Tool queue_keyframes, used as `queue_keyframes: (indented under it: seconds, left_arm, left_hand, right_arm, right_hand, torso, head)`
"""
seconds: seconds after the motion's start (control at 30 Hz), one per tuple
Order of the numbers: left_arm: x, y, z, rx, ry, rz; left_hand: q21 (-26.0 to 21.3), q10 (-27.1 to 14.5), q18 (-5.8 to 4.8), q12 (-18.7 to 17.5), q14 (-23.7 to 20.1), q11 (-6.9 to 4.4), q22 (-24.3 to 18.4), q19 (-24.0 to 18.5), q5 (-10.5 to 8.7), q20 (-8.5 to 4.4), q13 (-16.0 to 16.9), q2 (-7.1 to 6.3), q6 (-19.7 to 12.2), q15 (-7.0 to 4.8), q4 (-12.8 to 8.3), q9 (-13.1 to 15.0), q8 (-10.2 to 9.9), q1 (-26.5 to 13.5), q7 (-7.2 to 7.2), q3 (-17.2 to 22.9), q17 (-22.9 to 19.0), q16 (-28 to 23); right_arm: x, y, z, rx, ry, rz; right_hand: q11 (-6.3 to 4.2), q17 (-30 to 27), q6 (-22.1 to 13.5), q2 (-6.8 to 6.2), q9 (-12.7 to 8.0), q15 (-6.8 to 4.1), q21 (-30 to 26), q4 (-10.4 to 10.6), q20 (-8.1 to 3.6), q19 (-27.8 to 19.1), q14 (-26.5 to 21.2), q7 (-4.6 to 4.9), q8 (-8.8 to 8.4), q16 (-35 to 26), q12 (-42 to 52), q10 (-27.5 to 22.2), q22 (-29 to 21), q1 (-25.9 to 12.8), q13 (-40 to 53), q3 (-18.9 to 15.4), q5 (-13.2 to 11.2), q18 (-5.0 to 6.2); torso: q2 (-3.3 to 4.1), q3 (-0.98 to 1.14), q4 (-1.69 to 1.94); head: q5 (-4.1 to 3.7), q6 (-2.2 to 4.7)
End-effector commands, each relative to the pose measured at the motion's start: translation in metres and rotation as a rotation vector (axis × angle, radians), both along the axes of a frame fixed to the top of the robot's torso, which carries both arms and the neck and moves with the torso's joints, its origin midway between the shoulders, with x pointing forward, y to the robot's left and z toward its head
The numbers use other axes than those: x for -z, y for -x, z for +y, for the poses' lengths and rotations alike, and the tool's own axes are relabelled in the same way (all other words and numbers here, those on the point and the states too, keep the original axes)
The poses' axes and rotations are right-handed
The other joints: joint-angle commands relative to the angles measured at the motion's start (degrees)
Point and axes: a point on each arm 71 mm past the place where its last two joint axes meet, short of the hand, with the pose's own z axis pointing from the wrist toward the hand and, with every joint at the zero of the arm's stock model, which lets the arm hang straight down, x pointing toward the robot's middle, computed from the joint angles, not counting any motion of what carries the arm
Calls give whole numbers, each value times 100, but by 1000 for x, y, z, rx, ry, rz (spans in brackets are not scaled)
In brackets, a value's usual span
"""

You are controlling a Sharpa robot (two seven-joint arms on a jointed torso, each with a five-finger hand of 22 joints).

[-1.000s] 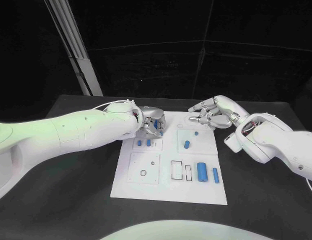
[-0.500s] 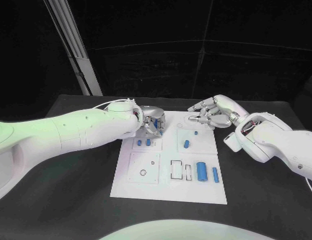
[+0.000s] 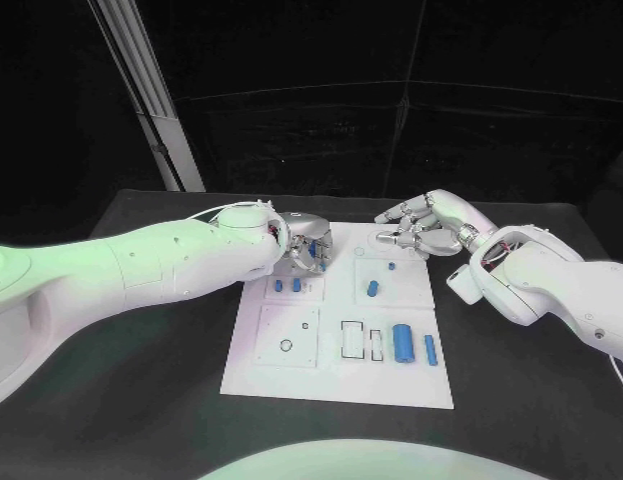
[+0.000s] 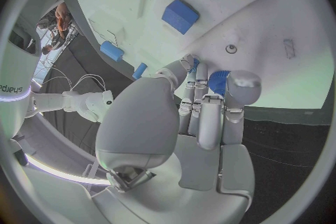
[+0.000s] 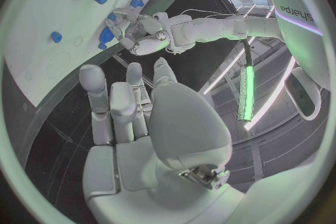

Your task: Assemble the parts on the task board

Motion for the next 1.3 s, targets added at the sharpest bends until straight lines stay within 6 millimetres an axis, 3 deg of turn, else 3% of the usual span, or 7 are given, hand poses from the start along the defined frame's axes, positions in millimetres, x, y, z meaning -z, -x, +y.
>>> queue_keyframes:
  seconds: [0.03,0.43,0.7,0.87,1.03,1.17,1.3]
  left_arm:
    - [8,4,1,14,-30,5]
    - [3,9,11,3,7,-32]
    - [-12,10,17,-19,68,-61]
    - [-22,11,23,-32,91,-74]
    - [-28,12,34,-51,88,-70]
    - [-28,12,42,-67,78,-56]
    - [-27,13,50,-81,62,-34]
  left_hand:
    - [48,37,-84,-25,192,-5,17,53,37,5,-4,-42,51,-28,6,6,-19,-5,-11,48,7,39]
    - [80,89,-89,-61,204,-13,58,64,56,-2,-4,-50,94,-36,-14,8,-33,-41,-14,109,24,51]
    - [105,115,-94,-103,213,-15,89,76,67,-6,-7,-65,117,-39,-36,6,-55,-68,-14,162,31,57]
    - [105,116,-94,-104,213,-15,89,76,67,-7,-7,-66,117,-40,-36,6,-55,-69,-14,163,31,57]
    - [134,147,-101,-137,220,-16,127,89,68,-9,-6,-86,141,-41,-57,6,-72,-93,-16,205,35,60]
    - [141,156,-102,-142,221,-18,135,92,66,-10,-5,-92,148,-42,-60,7,-74,-101,-18,210,36,61]
    - [154,169,-105,-152,221,-20,153,98,63,-11,-5,-100,158,-44,-65,7,-78,-113,-21,218,29,60]
  right_arm:
    - [-2,0,1,-10,-4,-9]
    - [-2,0,0,-8,-4,-12]
    - [-2,0,-1,-5,-4,-13]
    - [-1,0,-1,-4,-3,-13]
    - [-1,-1,-2,-1,-2,-13]
    - [-1,-1,-3,0,-1,-12]
    - [-1,-1,-3,1,0,-12]
  right_hand:
    - [21,8,-28,60,-5,32,-24,-17,-6,-52,12,22,-10,-27,19,-36,-9,16,-7,-21,16,92]
    - [21,8,-28,60,-5,32,-24,-17,-6,-52,12,22,-10,-27,19,-36,-9,16,-7,-21,16,92]
    - [21,8,-28,60,-5,32,-24,-17,-6,-52,12,22,-10,-27,19,-36,-9,16,-7,-21,16,92]
    - [21,8,-28,60,-5,32,-24,-17,-6,-52,12,22,-10,-27,19,-36,-9,16,-7,-21,16,92]
    - [21,8,-28,60,-5,32,-24,-17,-6,-52,12,22,-10,-27,19,-36,-9,16,-7,-21,16,92]
    - [21,8,-28,60,-5,32,-24,-17,-6,-52,12,22,-10,-27,19,-36,-9,16,-7,-21,16,92]
    - [21,8,-28,60,-5,32,-24,-17,-6,-52,12,22,-10,-27,19,-36,-9,16,-7,-21,16,92]
  torso:
    - [1,0,1]
    - [-2,-2,5]
    - [-1,0,9]
    - [-2,-7,-8]
    - [-1,5,4]
    - [-3,2,24]
    - [0,2,19]
  head:
    - [-4,0]
    - [-17,12]
    - [-16,29]
    - [-9,39]
    - [5,33]
    - [-1,33]
    - [16,36]
